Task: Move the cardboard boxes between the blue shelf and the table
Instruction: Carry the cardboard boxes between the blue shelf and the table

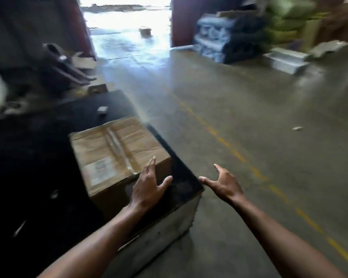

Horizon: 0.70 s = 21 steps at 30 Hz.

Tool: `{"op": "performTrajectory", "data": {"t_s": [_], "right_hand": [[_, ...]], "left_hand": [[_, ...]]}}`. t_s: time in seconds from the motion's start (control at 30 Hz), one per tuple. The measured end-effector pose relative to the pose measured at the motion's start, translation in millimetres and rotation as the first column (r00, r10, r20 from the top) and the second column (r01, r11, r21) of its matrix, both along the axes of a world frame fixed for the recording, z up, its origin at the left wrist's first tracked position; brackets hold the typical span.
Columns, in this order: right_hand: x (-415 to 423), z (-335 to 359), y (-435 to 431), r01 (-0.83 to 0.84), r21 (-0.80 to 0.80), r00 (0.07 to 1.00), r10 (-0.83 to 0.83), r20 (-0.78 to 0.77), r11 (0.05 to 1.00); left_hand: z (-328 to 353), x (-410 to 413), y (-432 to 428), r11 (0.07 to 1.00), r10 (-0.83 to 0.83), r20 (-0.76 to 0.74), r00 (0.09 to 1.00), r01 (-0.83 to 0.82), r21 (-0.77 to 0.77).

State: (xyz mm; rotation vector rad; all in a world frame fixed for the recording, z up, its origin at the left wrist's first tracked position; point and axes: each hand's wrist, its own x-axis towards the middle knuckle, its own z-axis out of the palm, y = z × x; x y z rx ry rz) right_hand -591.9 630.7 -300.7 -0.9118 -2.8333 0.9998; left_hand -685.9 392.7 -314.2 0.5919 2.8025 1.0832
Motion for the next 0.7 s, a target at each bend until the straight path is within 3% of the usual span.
{"op": "performTrajectory", "data": {"t_s": [0.2,0.37,0.5,0.7], "right_hand": [[-77,-4,-59,-0.273,-0.026,0.962,0.272,-0.021,0.962],[-123,-7,-90,-0.368,0.032,0.925,0.369,-0.088,0.929],[-157,-20,-94,-0.362,-0.041,0.932,0.359,-0.054,0.931],[-206,-36,-71,-0.246,-0.234,0.969,0.237,-0.067,0.941]], "left_hand": [[5,-2,-86,0.945,0.324,-0.009,0.946,-0.324,-0.042],[-11,-16,-134,0.873,0.488,0.059,0.871,-0.487,-0.023],[-31,-36,-134,0.853,0.49,0.263,0.831,-0.52,0.052],[-38,-118,-122,0.857,0.374,0.298,0.879,-0.45,0.252]]}}
